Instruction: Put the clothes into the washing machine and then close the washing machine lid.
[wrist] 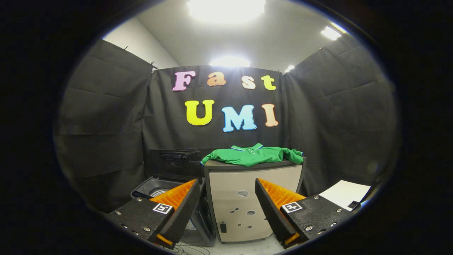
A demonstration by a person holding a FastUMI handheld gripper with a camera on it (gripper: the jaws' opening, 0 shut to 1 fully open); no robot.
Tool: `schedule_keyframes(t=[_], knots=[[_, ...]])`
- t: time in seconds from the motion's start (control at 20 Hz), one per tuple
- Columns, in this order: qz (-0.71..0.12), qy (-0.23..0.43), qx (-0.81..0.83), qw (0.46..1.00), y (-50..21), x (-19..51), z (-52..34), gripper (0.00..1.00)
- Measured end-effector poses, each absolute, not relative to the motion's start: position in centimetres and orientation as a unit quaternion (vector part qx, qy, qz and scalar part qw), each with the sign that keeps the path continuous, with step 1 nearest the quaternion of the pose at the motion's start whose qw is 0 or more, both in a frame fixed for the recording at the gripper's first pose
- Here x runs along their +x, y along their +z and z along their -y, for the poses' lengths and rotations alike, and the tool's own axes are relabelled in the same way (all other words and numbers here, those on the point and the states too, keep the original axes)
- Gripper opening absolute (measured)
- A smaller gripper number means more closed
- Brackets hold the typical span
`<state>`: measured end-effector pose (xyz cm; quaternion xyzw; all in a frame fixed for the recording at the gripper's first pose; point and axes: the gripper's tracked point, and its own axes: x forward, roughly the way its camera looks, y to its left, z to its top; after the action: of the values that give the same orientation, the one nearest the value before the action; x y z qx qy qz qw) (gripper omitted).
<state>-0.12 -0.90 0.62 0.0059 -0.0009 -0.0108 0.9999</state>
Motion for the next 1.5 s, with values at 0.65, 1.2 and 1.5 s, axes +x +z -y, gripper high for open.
schedule_keyframes(t=[0.65, 1.2, 1.5], knots=[[0.015, -0.004, 0.005, 1.0, 3.9, 1.1, 1.1, 0.96], [-0.003, -0.026, 0.007, 1.0, 7.6, 10.0, 5.0, 0.96], [-0.016, -0.026, 0.004, 1.0, 9.2, 15.4, 7.1, 0.96]])
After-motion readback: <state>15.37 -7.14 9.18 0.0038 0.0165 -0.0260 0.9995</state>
